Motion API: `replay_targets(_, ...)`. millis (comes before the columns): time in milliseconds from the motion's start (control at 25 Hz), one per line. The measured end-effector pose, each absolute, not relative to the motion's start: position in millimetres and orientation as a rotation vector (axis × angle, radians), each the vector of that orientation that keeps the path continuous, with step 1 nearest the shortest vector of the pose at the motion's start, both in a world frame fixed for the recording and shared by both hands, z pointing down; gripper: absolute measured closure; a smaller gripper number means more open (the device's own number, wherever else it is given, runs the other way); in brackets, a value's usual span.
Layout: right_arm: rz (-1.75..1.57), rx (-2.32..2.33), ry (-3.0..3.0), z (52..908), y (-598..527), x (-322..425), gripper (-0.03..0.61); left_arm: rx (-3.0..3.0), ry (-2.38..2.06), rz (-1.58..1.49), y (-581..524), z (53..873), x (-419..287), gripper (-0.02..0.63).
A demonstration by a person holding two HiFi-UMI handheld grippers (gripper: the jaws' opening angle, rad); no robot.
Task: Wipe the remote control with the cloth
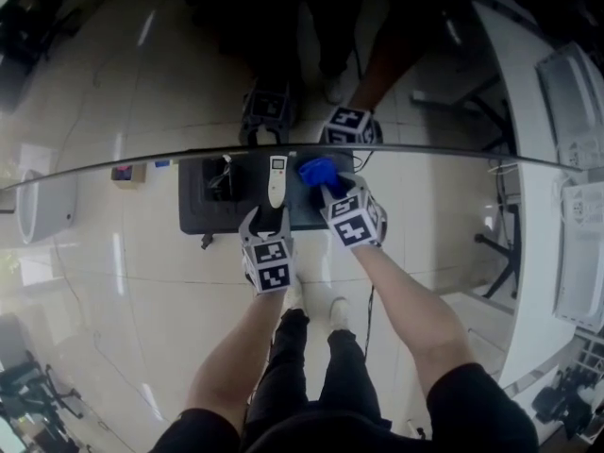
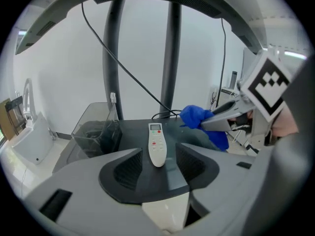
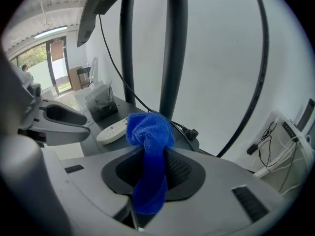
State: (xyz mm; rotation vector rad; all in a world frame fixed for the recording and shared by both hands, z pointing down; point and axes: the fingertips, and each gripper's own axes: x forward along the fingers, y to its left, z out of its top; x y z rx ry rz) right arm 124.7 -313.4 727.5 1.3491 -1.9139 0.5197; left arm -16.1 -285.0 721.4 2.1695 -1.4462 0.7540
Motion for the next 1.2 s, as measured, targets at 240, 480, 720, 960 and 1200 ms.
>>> replay_targets(240, 0.514, 1.300, -1.857, 759, -326, 123, 0.466, 2.210, -1.444, 0.744, -283, 711, -12, 0.396)
replay_targets(480, 0.514, 1.304, -1.836, 771, -326, 121, 0.439, 2.220, -1.459, 0.754, -286, 707, -12, 0.396)
replay_targets(720, 0.523, 1.352, -1.866, 740, -307, 129, 0.425, 2.239, -1.475, 0.760, -276, 688, -18, 0.396)
replay_targets(960, 0.520, 1.385, -2.051, 645, -238, 120, 0.425, 2.325, -1.485, 0.713, -241, 621, -17, 0.396)
replay_targets(1200, 0.490, 1.388, -2.281, 533, -148, 105, 0.426, 2.499, -1.462, 0.579, -178, 515, 1, 0.396)
